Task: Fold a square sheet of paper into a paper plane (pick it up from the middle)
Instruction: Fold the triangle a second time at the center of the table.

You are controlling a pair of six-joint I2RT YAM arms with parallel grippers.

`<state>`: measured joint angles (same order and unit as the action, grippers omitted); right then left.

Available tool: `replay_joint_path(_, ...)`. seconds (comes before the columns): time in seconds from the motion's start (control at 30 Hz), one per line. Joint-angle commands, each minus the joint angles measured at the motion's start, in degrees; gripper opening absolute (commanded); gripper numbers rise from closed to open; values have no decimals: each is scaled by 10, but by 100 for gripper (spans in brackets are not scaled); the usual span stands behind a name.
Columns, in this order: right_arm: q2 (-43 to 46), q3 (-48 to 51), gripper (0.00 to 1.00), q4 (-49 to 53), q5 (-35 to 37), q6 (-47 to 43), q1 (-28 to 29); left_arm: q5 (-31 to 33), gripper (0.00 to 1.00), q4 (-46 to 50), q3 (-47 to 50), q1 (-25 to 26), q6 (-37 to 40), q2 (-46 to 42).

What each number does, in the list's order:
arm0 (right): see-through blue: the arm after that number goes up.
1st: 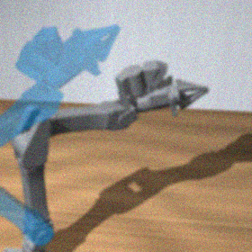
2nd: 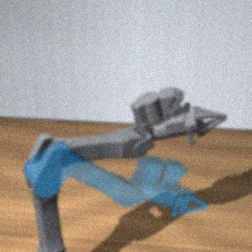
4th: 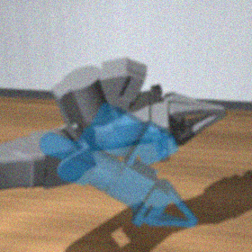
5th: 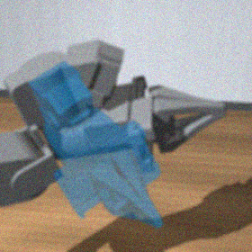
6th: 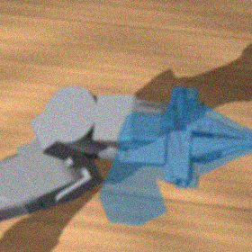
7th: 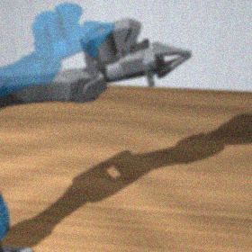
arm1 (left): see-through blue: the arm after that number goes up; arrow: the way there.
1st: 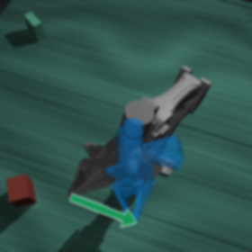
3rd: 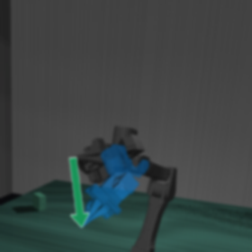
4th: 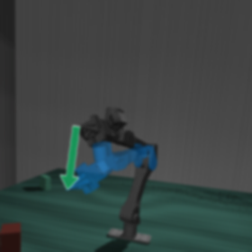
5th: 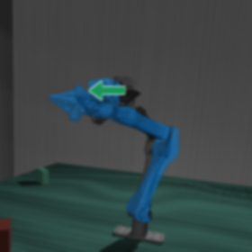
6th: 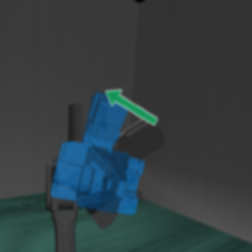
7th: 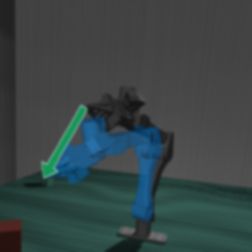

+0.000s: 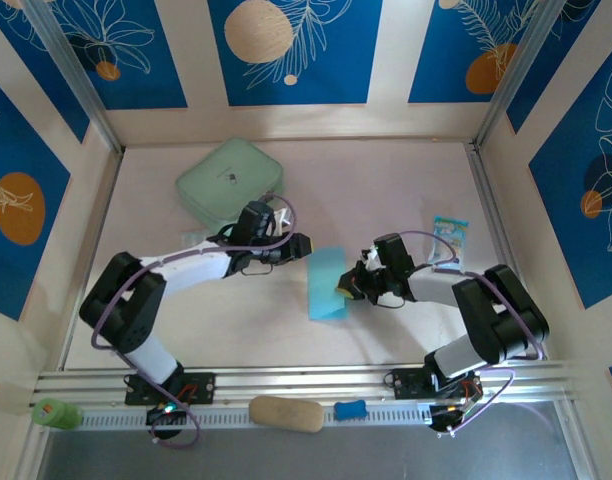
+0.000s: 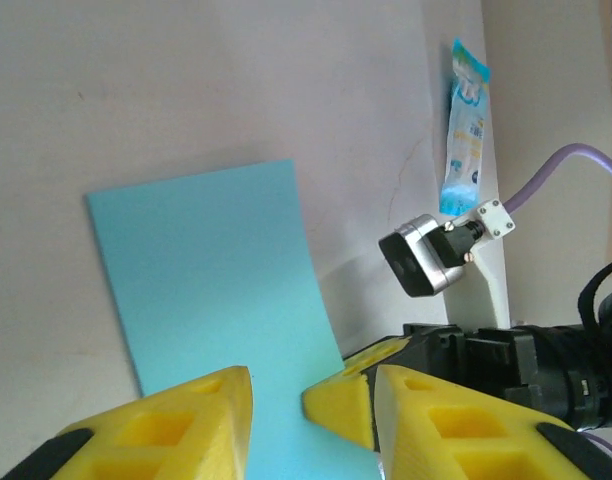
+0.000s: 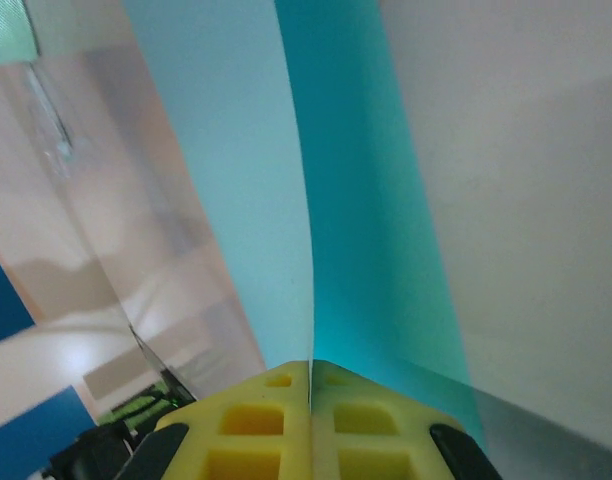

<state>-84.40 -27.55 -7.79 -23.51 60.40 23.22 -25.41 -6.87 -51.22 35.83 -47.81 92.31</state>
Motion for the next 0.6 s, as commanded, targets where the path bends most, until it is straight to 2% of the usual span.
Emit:
replay_joint_path(0.0,6,1,9,-13,-10,20,4,27,36,-14,35,10,31,-32)
replay_joint_path(0.13,-3,-27,17,30,-33,-39,-2,50,37,-55,74,28,60,-69)
replay_joint_path(0.33,-37,-52,20,46,-72,-83,-25,69,37,-75,88,73,112,-88)
replay_joint_path(0.5,-56,-62,12,52,-81,-91,-29,121,37,-86,96,136,162,-88)
replay_joint_path(0.57,-59,-62,8,54,-77,-91,-31,161,37,-76,98,167,195,-89)
